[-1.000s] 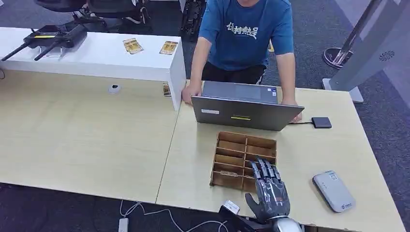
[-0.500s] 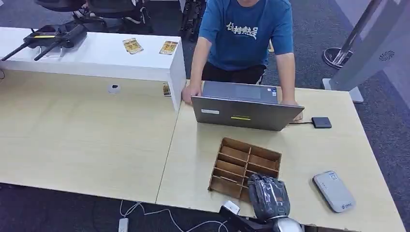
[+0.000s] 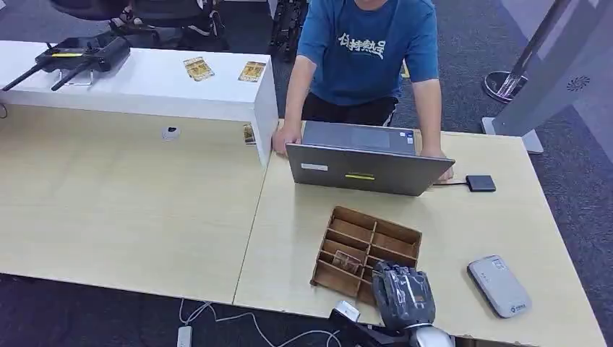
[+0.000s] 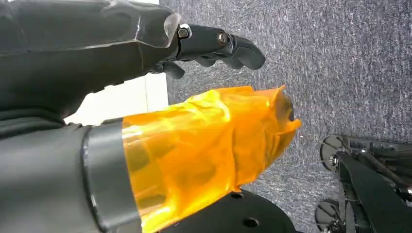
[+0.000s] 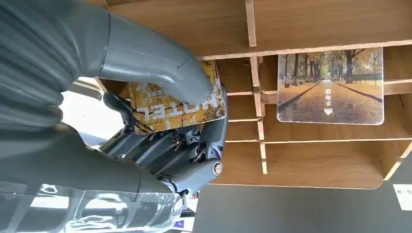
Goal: Pass the card to the sensor for recognition and then transmit it.
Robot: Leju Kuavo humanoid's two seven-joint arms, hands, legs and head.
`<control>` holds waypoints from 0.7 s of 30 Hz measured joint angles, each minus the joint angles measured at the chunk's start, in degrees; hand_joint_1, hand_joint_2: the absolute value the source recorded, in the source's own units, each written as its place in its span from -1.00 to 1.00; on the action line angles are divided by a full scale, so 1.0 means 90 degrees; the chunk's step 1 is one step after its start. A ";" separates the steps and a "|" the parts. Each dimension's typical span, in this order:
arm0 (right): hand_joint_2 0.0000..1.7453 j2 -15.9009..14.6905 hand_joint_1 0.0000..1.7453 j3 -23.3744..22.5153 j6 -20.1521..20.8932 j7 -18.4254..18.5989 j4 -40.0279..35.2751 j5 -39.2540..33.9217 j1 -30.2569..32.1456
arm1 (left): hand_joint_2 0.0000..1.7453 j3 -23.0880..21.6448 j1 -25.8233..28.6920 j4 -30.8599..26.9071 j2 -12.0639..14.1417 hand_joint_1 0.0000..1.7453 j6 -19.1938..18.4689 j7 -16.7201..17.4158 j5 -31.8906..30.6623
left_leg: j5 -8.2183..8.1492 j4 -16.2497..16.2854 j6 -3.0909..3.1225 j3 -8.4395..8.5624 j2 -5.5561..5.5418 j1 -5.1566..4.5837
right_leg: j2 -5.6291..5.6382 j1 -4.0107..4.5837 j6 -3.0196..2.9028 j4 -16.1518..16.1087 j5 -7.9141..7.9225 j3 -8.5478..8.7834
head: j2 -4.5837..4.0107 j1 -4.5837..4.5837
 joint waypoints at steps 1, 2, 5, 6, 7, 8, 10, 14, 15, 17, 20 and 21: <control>1.00 -0.0005 1.00 0.0000 -0.0005 -0.0007 0.0000 0.0000 0.0004 | -1.00 0.0000 0.0000 0.0000 0.0000 -1.00 -0.0005 -0.0002 0.0010 | 0.0000 0.0000 0.0000 0.0000 0.0000 0.0000 | 0.0000 0.0000 0.0000 0.0000 0.0000 0.0000 | 0.0000 0.0000; 1.00 -0.0005 1.00 0.0000 -0.0043 -0.0041 -0.0010 0.0005 0.0014 | -1.00 0.0000 0.0000 0.0000 0.0000 -1.00 -0.0005 -0.0005 0.0015 | 0.0000 0.0000 0.0000 0.0000 0.0000 0.0000 | 0.0000 0.0000 0.0000 0.0000 0.0000 0.0000 | 0.0000 0.0000; 1.00 0.0000 1.00 0.0002 -0.0579 -0.0197 -0.0073 0.0192 0.0111 | -1.00 0.0000 0.0001 0.0000 0.0000 -1.00 -0.0005 -0.0027 0.0036 | 0.0000 0.0000 0.0000 -0.0001 -0.0001 0.0000 | -0.0001 0.0000 0.0000 0.0000 0.0000 0.0000 | 0.0000 0.0000; 1.00 0.0022 1.00 0.0000 -0.0824 -0.0260 -0.0114 0.0275 0.0145 | -1.00 0.0000 0.0002 0.0000 0.0000 -1.00 -0.0007 -0.0039 0.0053 | 0.0000 0.0000 0.0000 -0.0001 -0.0001 0.0000 | 0.0000 0.0000 0.0000 0.0000 0.0000 0.0000 | 0.0000 0.0000; 1.00 0.0063 1.00 -0.0010 -0.1187 -0.0358 -0.0160 0.0378 0.0186 | -1.00 0.0000 0.0001 0.0000 0.0000 -1.00 -0.0007 -0.0065 0.0053 | 0.0000 0.0000 0.0000 -0.0001 -0.0001 0.0000 | 0.0000 0.0000 -0.0001 0.0000 -0.0001 0.0000 | 0.0000 0.0000; 1.00 0.0117 1.00 -0.0024 -0.1510 -0.0452 -0.0204 0.0472 0.0228 | -1.00 0.0000 0.0001 0.0000 0.0000 -1.00 -0.0010 -0.0080 0.0053 | 0.0000 0.0000 0.0000 -0.0001 -0.0001 0.0001 | 0.0000 0.0001 -0.0002 0.0001 -0.0002 -0.0001 | 0.0000 0.0000; 1.00 0.0284 1.00 -0.0073 -0.2269 -0.0730 -0.0354 0.0692 0.0311 | -1.00 0.0002 0.0002 0.0000 0.0000 -1.00 -0.0017 -0.0092 0.0053 | 0.0000 0.0000 0.0000 -0.0001 0.0000 0.0001 | 0.0000 0.0001 -0.0002 0.0001 -0.0002 -0.0003 | 0.0000 -0.0002; 1.00 0.0878 1.00 -0.0465 -0.2793 -0.1891 -0.0980 0.1003 0.0775 | -1.00 0.0000 0.0011 0.0000 0.0000 -1.00 -0.0024 -0.0080 0.0034 | -0.0001 -0.0002 -0.0001 -0.0003 -0.0003 0.0005 | -0.0004 0.0005 -0.0009 0.0003 -0.0007 -0.0004 | 0.0000 0.0002; 1.00 0.1086 1.00 -0.0601 -0.2805 -0.2282 -0.1174 0.0994 0.0914 | -1.00 0.0002 0.0012 0.0000 0.0000 -1.00 -0.0024 -0.0078 0.0029 | -0.0003 -0.0002 -0.0006 -0.0003 -0.0003 0.0005 | -0.0003 0.0005 -0.0009 0.0003 -0.0007 -0.0005 | 0.0000 -0.0005; 1.00 0.1485 1.00 -0.0938 -0.2824 -0.3042 -0.1521 0.0850 0.1123 | -1.00 0.0000 0.0007 0.0000 0.0000 -1.00 -0.0012 -0.0075 0.0012 | -0.0003 -0.0003 -0.0006 -0.0002 -0.0002 0.0006 | -0.0003 0.0007 -0.0010 0.0003 -0.0009 -0.0004 | 0.0000 0.0000; 1.00 0.1851 1.00 -0.1331 -0.2839 -0.3264 -0.1839 0.0760 0.1315 | -1.00 0.0000 0.0009 0.0000 0.0000 -1.00 -0.0005 -0.0075 0.0005 | -0.0003 -0.0004 -0.0005 -0.0003 -0.0001 0.0006 | -0.0002 0.0006 -0.0010 0.0003 -0.0009 -0.0003 | 0.0000 0.0000; 1.00 0.1921 1.00 -0.1407 -0.2839 -0.3291 -0.1902 0.0741 0.1352 | -1.00 0.0000 0.0008 0.0000 0.0000 -1.00 -0.0005 -0.0075 0.0002 | -0.0003 -0.0003 -0.0005 -0.0002 0.0000 0.0005 | 0.0000 0.0005 -0.0010 0.0002 -0.0008 -0.0003 | 0.0000 0.0002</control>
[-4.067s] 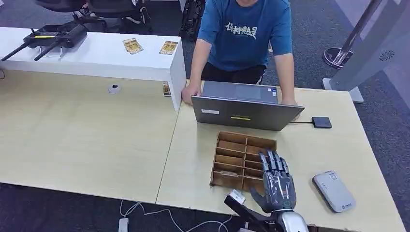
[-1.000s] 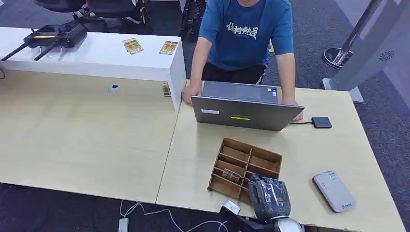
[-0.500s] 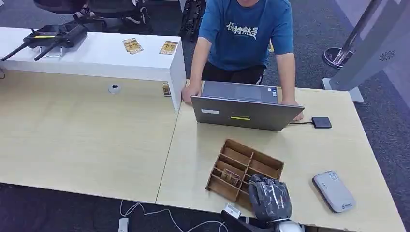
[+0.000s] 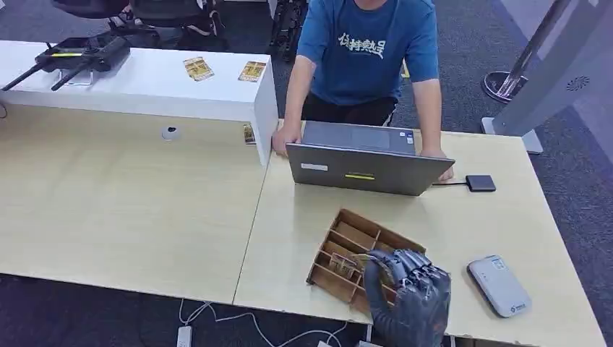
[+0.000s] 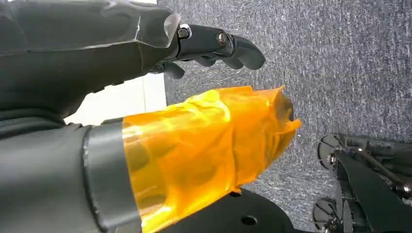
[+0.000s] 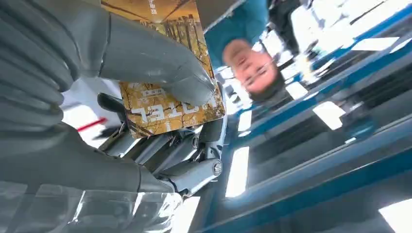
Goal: Pass the card to the sensor for recognition and then transmit it.
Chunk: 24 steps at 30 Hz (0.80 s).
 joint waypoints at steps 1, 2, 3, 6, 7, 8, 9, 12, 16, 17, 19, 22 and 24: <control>1.00 0.0089 1.00 -0.0079 -0.0002 -0.0197 -0.0065 -0.0086 0.0050 | -1.00 0.0000 -0.0001 0.0000 0.0000 -1.00 0.0000 0.0000 -0.0002 | 0.0000 0.0000 0.0000 0.0000 0.0000 -0.0001 | 0.0000 -0.0001 0.0000 0.0000 0.0001 0.0000 | 0.0000 -0.0002; 1.00 0.0215 1.00 -0.0198 -0.0002 -0.0519 -0.0135 -0.0224 0.0115 | -1.00 0.0002 -0.0001 0.0000 0.0000 -1.00 0.0000 0.0000 -0.0010 | 0.0000 0.0001 0.0001 0.0000 -0.0001 -0.0001 | -0.0002 -0.0001 0.0001 -0.0001 0.0001 0.0002 | 0.0000 0.0000; 1.00 0.0328 1.00 -0.0360 -0.0002 -0.0993 -0.0204 -0.0423 0.0164 | -1.00 0.0000 0.0002 0.0000 0.0000 -1.00 0.0000 0.0000 -0.0010 | 0.0001 0.0001 0.0001 0.0000 -0.0001 -0.0002 | -0.0003 -0.0002 0.0001 -0.0001 0.0001 0.0002 | 0.0000 0.0000; 1.00 0.0714 1.00 -0.0928 -0.0002 -0.2080 -0.0403 -0.1096 0.0317 | -1.00 0.0000 0.0002 0.0000 0.0000 -1.00 0.0015 0.0000 -0.0029 | 0.0000 0.0002 0.0001 0.0000 -0.0002 -0.0002 | -0.0003 -0.0002 0.0001 -0.0002 0.0002 0.0004 | 0.0000 0.0000; 1.00 0.0830 1.00 -0.1123 -0.0002 -0.2335 -0.0475 -0.1375 0.0345 | -1.00 0.0000 0.0002 0.0000 0.0000 -1.00 0.0022 0.0000 -0.0044 | 0.0000 0.0002 0.0001 0.0000 -0.0002 -0.0002 | -0.0002 -0.0002 0.0002 -0.0002 0.0002 0.0004 | 0.0000 -0.0002; 1.00 0.0930 1.00 -0.1287 -0.0002 -0.2507 -0.0529 -0.1638 0.0348 | -1.00 0.0000 0.0002 0.0000 0.0000 -1.00 0.0034 0.0000 -0.0053 | 0.0000 0.0002 0.0001 0.0000 -0.0001 -0.0002 | -0.0001 -0.0002 0.0001 -0.0002 0.0002 0.0003 | 0.0000 -0.0002; 1.00 0.1034 1.00 -0.1463 -0.0002 -0.2675 -0.0589 -0.1920 0.0348 | -1.00 0.0000 0.0000 0.0000 0.0000 -1.00 0.0051 0.0000 -0.0066 | 0.0000 0.0002 0.0001 0.0002 -0.0001 -0.0003 | -0.0001 -0.0003 0.0001 -0.0002 0.0002 0.0002 | 0.0000 -0.0005; 1.00 0.1180 1.00 -0.1975 -0.0005 -0.2936 -0.0789 -0.2312 0.0360 | -1.00 0.0000 0.0006 0.0000 -0.0010 -1.00 0.0063 -0.0017 -0.0109 | 0.0000 0.0002 0.0001 -0.0001 -0.0003 -0.0002 | -0.0005 -0.0002 0.0001 -0.0002 0.0002 0.0004 | 0.0000 0.0000; 1.00 0.1204 1.00 -0.2499 -0.0005 -0.2751 -0.1039 -0.2421 0.0197 | -1.00 -0.0002 0.0009 0.0000 -0.0027 -1.00 0.0075 -0.0073 -0.0192 | 0.0000 0.0002 0.0001 -0.0001 -0.0003 -0.0002 | -0.0003 -0.0002 0.0001 -0.0002 0.0002 0.0005 | 0.0000 0.0000; 1.00 0.1204 1.00 -0.2602 -0.0005 -0.2703 -0.1085 -0.2436 0.0141 | -1.00 -0.0005 0.0009 0.0000 -0.0029 -1.00 0.0075 -0.0073 -0.0221 | 0.0000 0.0002 0.0001 -0.0001 -0.0003 -0.0002 | -0.0004 -0.0002 0.0001 -0.0001 0.0002 0.0004 | 0.0000 -0.0002; 1.00 0.1204 1.00 -0.2773 -0.0007 -0.2657 -0.1153 -0.2477 0.0020 | -1.00 -0.0024 0.0010 0.0000 -0.0029 -1.00 0.0075 -0.0073 -0.0240 | 0.0000 0.0002 0.0001 -0.0001 -0.0003 -0.0002 | -0.0005 -0.0002 0.0001 -0.0001 0.0002 0.0005 | 0.0000 0.0000; 1.00 0.1204 1.00 -0.2931 -0.0005 -0.2635 -0.1219 -0.2477 -0.0081 | -1.00 -0.0036 0.0010 0.0000 -0.0032 -1.00 0.0075 -0.0073 -0.0265 | 0.0001 0.0002 0.0001 0.0000 -0.0003 -0.0002 | -0.0004 -0.0002 0.0001 0.0000 0.0003 0.0005 | 0.0000 -0.0002; 1.00 0.1204 1.00 -0.3001 -0.0005 -0.2620 -0.1238 -0.2477 -0.0124 | -1.00 -0.0036 0.0011 0.0000 -0.0032 -1.00 0.0075 -0.0073 -0.0267 | 0.0001 0.0002 0.0001 0.0000 -0.0003 -0.0002 | -0.0004 -0.0002 0.0001 0.0000 0.0002 0.0005 | 0.0000 -0.0002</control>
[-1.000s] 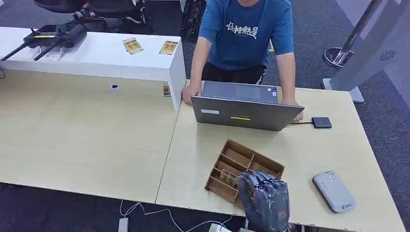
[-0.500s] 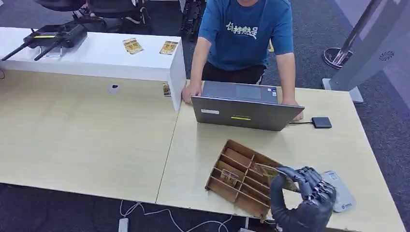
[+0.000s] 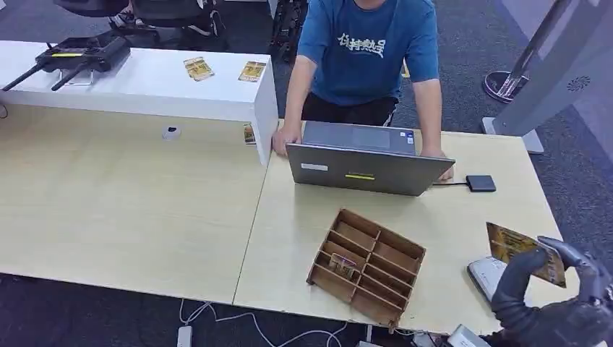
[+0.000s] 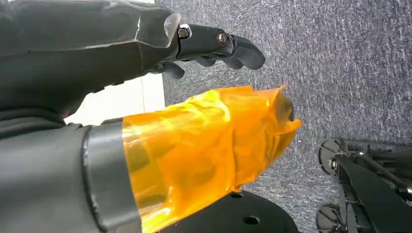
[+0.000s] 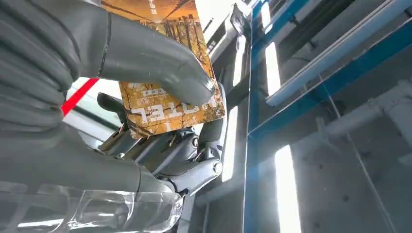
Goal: Pass the card to the sensor for recognition and then transmit it.
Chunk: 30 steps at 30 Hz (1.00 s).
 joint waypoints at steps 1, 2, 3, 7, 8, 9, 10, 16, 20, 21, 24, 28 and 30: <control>1.00 0.0000 1.00 -0.0025 0.0000 0.0005 0.0000 0.0000 -0.0026 | -1.00 0.0000 -0.0001 0.0000 0.0000 -1.00 0.0000 0.0000 0.0000 | 0.0000 0.0000 0.0000 0.0000 0.0000 0.0000 | 0.0000 0.0000 0.0000 0.0000 0.0000 0.0000 | 0.0000 0.0000; 1.00 0.0000 1.00 -0.0044 0.0000 0.0005 -0.0002 0.0000 -0.0049 | -1.00 0.0000 -0.0001 0.0000 0.0000 -1.00 0.0000 0.0000 -0.0007 | 0.0000 0.0000 0.0000 0.0000 0.0000 0.0000 | 0.0000 0.0000 0.0000 0.0000 0.0000 0.0000 | 0.0000 0.0000; 1.00 0.0000 1.00 -0.0049 0.0000 0.0007 -0.0005 0.0000 -0.0085 | -1.00 0.0000 -0.0001 0.0000 0.0000 -1.00 0.0000 0.0000 -0.0010 | 0.0000 0.0000 0.0000 -0.0001 0.0000 0.0000 | 0.0000 0.0000 0.0000 0.0000 0.0000 0.0000 | 0.0000 0.0000; 1.00 -0.0046 1.00 -0.0236 -0.0002 0.0608 0.0036 0.0165 -0.0534 | -1.00 -0.0043 -0.0001 0.0000 -0.0002 -1.00 -0.0002 0.0005 -0.0104 | 0.0000 0.0000 0.0000 0.0000 0.0003 0.0000 | 0.0005 0.0000 0.0001 0.0000 0.0001 -0.0001 | 0.0000 0.0000; 1.00 -0.0066 1.00 -0.0250 -0.0002 0.0798 0.0077 0.0250 -0.0699 | -1.00 -0.0073 -0.0002 0.0000 -0.0002 -1.00 -0.0002 0.0012 -0.0131 | 0.0000 0.0000 0.0000 0.0000 0.0004 0.0000 | 0.0006 -0.0001 0.0002 0.0000 0.0003 -0.0001 | 0.0000 0.0000; 1.00 -0.0097 1.00 -0.0255 -0.0002 0.1016 0.0141 0.0367 -0.0882 | -1.00 -0.0100 -0.0003 0.0000 -0.0002 -1.00 -0.0012 0.0015 -0.0156 | 0.0002 0.0000 0.0000 0.0001 0.0005 0.0000 | 0.0007 0.0000 0.0004 0.0000 0.0005 -0.0001 | 0.0000 0.0000; 1.00 -0.0158 1.00 -0.0253 0.0000 0.1305 0.0243 0.0559 -0.1098 | -1.00 -0.0119 -0.0005 0.0000 -0.0002 -1.00 -0.0024 0.0019 -0.0190 | 0.0005 0.0000 0.0002 0.0001 0.0007 -0.0001 | 0.0007 -0.0001 0.0003 0.0000 0.0008 0.0000 | 0.0000 0.0000; 1.00 -0.0700 1.00 -0.0023 0.0005 0.2644 0.0972 0.1473 -0.2280 | -1.00 -0.0260 -0.0010 0.0000 0.0002 -1.00 -0.0075 0.0044 -0.0301 | 0.0019 0.0003 0.0008 -0.0001 -0.0001 -0.0001 | -0.0001 -0.0001 0.0008 0.0000 0.0020 0.0000 | 0.0000 0.0002; 1.00 -0.0981 1.00 0.0208 0.0036 0.3263 0.1350 0.2046 -0.2683 | -1.00 -0.0294 -0.0010 0.0000 0.0005 -1.00 -0.0138 0.0068 -0.0371 | 0.0019 0.0003 0.0009 -0.0009 0.0000 -0.0001 | 0.0002 -0.0001 0.0008 0.0003 0.0020 -0.0001 | 0.0000 0.0000; 1.00 -0.1110 1.00 0.0328 0.0126 0.3585 0.1557 0.2291 -0.2925 | -1.00 -0.0325 -0.0009 0.0000 0.0007 -1.00 -0.0160 0.0075 -0.0393 | 0.0019 0.0003 0.0008 -0.0010 0.0006 -0.0002 | 0.0007 -0.0002 0.0004 0.0005 0.0025 -0.0008 | 0.0000 -0.0002; 1.00 -0.1474 1.00 0.0729 0.0425 0.4389 0.2145 0.2873 -0.3506 | -1.00 -0.0396 -0.0022 0.0000 0.0019 -1.00 -0.0219 0.0087 -0.0462 | 0.0025 0.0003 0.0006 -0.0009 -0.0001 -0.0001 | 0.0000 -0.0001 0.0005 0.0002 0.0026 -0.0003 | 0.0000 0.0005; 1.00 -0.1805 1.00 0.1219 0.0884 0.4950 0.3163 0.3590 -0.4535 | -1.00 -0.0481 -0.0029 0.0000 0.0044 -1.00 -0.0289 0.0136 -0.0542 | 0.0037 0.0003 -0.0003 -0.0013 0.0000 -0.0001 | 0.0004 -0.0001 0.0003 0.0004 0.0036 -0.0014 | 0.0000 0.0005; 1.00 -0.1901 1.00 0.1449 0.1075 0.5249 0.3600 0.4169 -0.4905 | -1.00 -0.0522 -0.0023 0.0000 0.0051 -1.00 -0.0325 0.0153 -0.0590 | 0.0039 0.0003 -0.0006 -0.0016 0.0000 -0.0002 | 0.0006 -0.0002 0.0003 0.0006 0.0039 -0.0018 | 0.0000 0.0000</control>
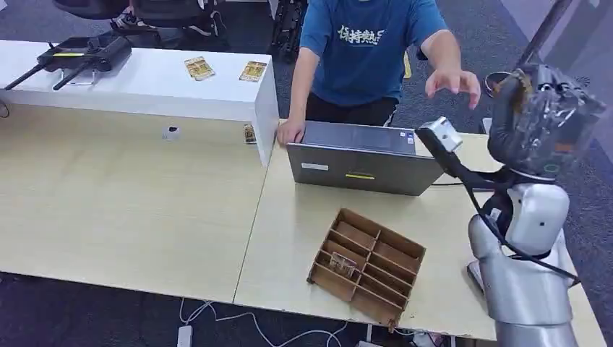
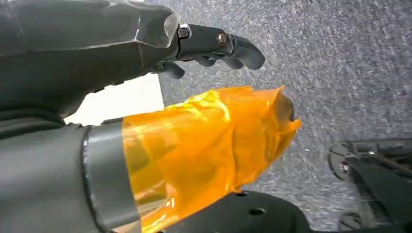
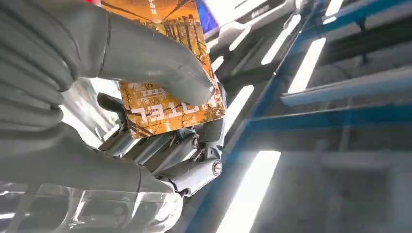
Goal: Pass the card to the sensor for recognition and then transmit it.
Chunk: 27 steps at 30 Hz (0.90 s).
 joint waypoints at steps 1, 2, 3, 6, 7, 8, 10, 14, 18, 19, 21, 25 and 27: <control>1.00 -0.0042 1.00 0.0103 0.0051 0.0151 0.0143 0.0140 -0.0185 | -1.00 -0.0024 0.0001 0.0000 0.0005 -1.00 -0.0017 0.0003 -0.0010 | 0.0000 0.0000 0.0000 -0.0001 0.0001 0.0000 | 0.0000 0.0000 0.0000 0.0000 0.0000 0.0000 | 0.0000 -0.0002; 1.00 -0.0142 1.00 0.0317 0.0181 0.0449 0.0354 0.0164 -0.0374 | -1.00 -0.0049 -0.0002 0.0000 0.0012 -1.00 -0.0034 0.0003 -0.0027 | 0.0000 0.0000 0.0000 -0.0002 0.0000 0.0000 | -0.0001 0.0000 0.0000 0.0001 0.0000 0.0001 | 0.0000 0.0000; 1.00 -0.0268 1.00 0.0643 0.0385 0.0816 0.0617 0.0166 -0.0630 | -1.00 -0.0075 -0.0001 0.0000 0.0019 -1.00 -0.0061 0.0003 -0.0046 | 0.0001 0.0000 0.0000 -0.0003 -0.0001 0.0000 | -0.0002 0.0000 0.0000 0.0001 0.0000 0.0000 | 0.0000 0.0000; 1.00 -0.0602 1.00 0.1704 0.0552 0.1370 0.1445 0.0169 -0.1377 | -1.00 -0.0119 -0.0001 0.0000 0.0044 -1.00 -0.0078 0.0024 -0.0049 | 0.0002 0.0001 -0.0002 0.0001 0.0000 0.0001 | 0.0000 0.0001 0.0000 -0.0001 0.0000 0.0000 | 0.0000 0.0002; 1.00 -0.0659 1.00 0.1930 0.0518 0.1417 0.1649 0.0169 -0.1510 | -1.00 -0.0119 -0.0001 0.0000 0.0049 -1.00 -0.0080 0.0024 -0.0049 | 0.0002 0.0001 -0.0002 0.0000 -0.0003 0.0001 | -0.0003 0.0001 0.0000 -0.0001 0.0000 0.0000 | 0.0000 0.0000; 1.00 -0.0710 1.00 0.2143 0.0484 0.1485 0.1862 0.0169 -0.1592 | -1.00 -0.0122 0.0001 0.0000 0.0051 -1.00 -0.0083 0.0024 -0.0046 | 0.0002 0.0001 -0.0002 -0.0001 -0.0006 0.0001 | -0.0006 0.0001 0.0000 -0.0001 0.0000 0.0000 | 0.0000 0.0002; 1.00 -0.0801 1.00 0.2489 0.0503 0.1660 0.2213 0.0169 -0.1789 | -1.00 -0.0122 0.0008 0.0000 0.0053 -1.00 -0.0083 0.0024 -0.0044 | 0.0002 0.0002 -0.0002 -0.0004 -0.0007 -0.0001 | -0.0006 0.0000 0.0001 0.0000 0.0001 -0.0003 | 0.0000 0.0000; 1.00 -0.0988 1.00 0.3070 0.0615 0.1774 0.2742 0.0169 -0.2121 | -1.00 -0.0122 0.0010 0.0000 0.0056 -1.00 -0.0083 0.0024 -0.0027 | 0.0002 0.0002 -0.0002 -0.0004 -0.0009 0.0000 | -0.0009 0.0000 0.0001 -0.0004 0.0000 -0.0003 | 0.0000 0.0000; 1.00 -0.1071 1.00 0.3257 0.0634 0.1784 0.3047 0.0169 -0.2236 | -1.00 -0.0121 0.0011 0.0000 0.0058 -1.00 -0.0083 0.0024 -0.0027 | 0.0001 0.0002 -0.0002 -0.0004 -0.0008 0.0000 | -0.0007 0.0000 0.0002 -0.0005 0.0000 -0.0002 | 0.0000 0.0000; 1.00 -0.1084 1.00 0.3277 0.0634 0.1781 0.3100 0.0169 -0.2244 | -1.00 -0.0121 0.0013 0.0000 0.0058 -1.00 -0.0083 0.0024 -0.0027 | 0.0001 0.0002 -0.0002 -0.0004 -0.0008 0.0000 | -0.0007 0.0000 0.0002 -0.0005 0.0000 -0.0002 | 0.0000 0.0000; 1.00 -0.1115 1.00 0.3299 0.0634 0.1767 0.3238 0.0169 -0.2254 | -1.00 -0.0124 0.0012 0.0000 0.0058 -1.00 -0.0083 0.0024 -0.0027 | 0.0001 0.0003 -0.0002 -0.0004 -0.0008 0.0000 | -0.0007 0.0000 0.0002 -0.0006 0.0000 -0.0003 | 0.0000 0.0000; 1.00 -0.1144 1.00 0.3299 0.0620 0.1752 0.3406 0.0169 -0.2253 | -1.00 -0.0129 0.0013 0.0000 0.0061 -1.00 -0.0083 0.0024 -0.0046 | 0.0001 0.0003 -0.0002 -0.0004 -0.0008 0.0000 | -0.0007 0.0000 0.0002 -0.0006 0.0000 -0.0003 | 0.0000 0.0000; 1.00 -0.1151 1.00 0.3299 0.0615 0.1755 0.3472 0.0169 -0.2253 | -1.00 -0.0136 0.0013 0.0000 0.0061 -1.00 -0.0083 0.0024 -0.0049 | 0.0001 0.0003 -0.0002 -0.0004 -0.0008 0.0000 | -0.0007 0.0000 0.0002 -0.0006 0.0000 -0.0003 | 0.0000 0.0000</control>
